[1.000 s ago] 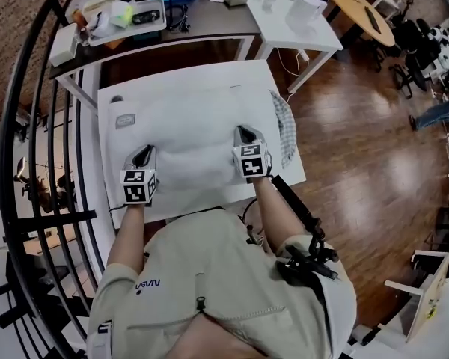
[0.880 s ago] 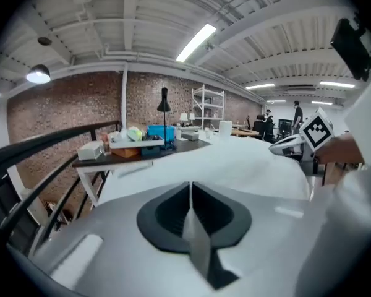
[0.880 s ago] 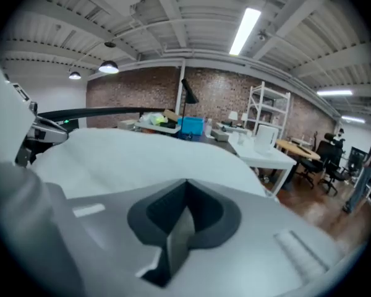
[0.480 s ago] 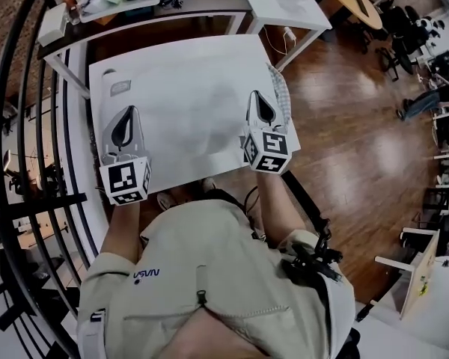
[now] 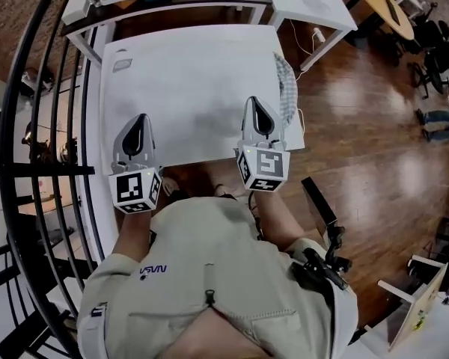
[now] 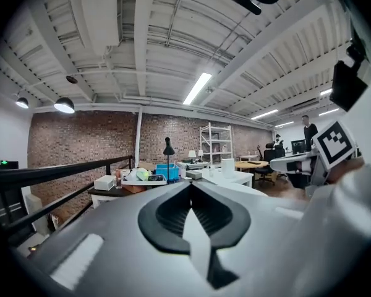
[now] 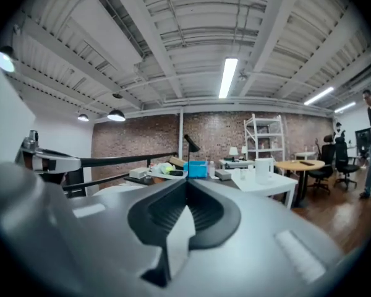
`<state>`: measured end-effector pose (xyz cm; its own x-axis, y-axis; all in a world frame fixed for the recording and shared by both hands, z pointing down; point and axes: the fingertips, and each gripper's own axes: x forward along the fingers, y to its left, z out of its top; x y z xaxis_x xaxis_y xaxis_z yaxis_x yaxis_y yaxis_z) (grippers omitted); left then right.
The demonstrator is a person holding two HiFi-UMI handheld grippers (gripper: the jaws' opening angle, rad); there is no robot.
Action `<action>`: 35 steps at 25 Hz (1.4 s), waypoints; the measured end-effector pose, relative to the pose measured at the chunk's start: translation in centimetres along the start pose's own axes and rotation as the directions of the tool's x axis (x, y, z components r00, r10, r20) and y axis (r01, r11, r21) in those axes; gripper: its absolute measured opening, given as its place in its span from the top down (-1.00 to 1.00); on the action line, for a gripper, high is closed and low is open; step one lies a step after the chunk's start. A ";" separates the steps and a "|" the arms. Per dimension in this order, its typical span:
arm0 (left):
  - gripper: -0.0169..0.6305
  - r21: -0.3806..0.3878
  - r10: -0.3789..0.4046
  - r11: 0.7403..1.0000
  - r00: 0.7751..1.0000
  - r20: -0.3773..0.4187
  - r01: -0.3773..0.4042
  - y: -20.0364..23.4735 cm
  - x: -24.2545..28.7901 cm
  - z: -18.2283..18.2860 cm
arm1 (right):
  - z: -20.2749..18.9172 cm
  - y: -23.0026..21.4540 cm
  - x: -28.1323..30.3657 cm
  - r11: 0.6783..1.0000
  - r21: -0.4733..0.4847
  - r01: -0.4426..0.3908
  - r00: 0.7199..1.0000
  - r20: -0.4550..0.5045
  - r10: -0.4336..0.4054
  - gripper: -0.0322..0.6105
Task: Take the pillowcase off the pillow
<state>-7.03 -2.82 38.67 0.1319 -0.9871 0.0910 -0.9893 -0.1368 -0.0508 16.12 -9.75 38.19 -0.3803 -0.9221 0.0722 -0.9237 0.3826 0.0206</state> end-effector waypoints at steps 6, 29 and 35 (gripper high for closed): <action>0.93 0.034 0.029 0.999 1.000 -0.001 -0.029 -5.5 -2.0 1.3 | 0.6 -1.3 -3.1 0.997 0.008 -0.073 0.997 0.025 0.073 0.89; 0.93 0.079 -0.111 0.991 0.994 -0.017 0.112 -6.9 -5.4 -2.1 | -2.6 4.5 -8.2 1.000 -0.005 -0.028 0.999 -0.042 0.028 0.90; 0.93 0.067 -0.112 0.991 0.993 -0.025 0.113 -7.5 -5.4 -2.2 | -2.4 4.2 -8.5 0.999 -0.013 -0.044 0.998 -0.040 0.043 0.90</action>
<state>-0.45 3.69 40.71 0.2402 -0.9631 0.1211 -0.9615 -0.2532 -0.1065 15.56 -0.15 40.01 -0.4175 -0.9016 0.1128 -0.9055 0.4232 0.0306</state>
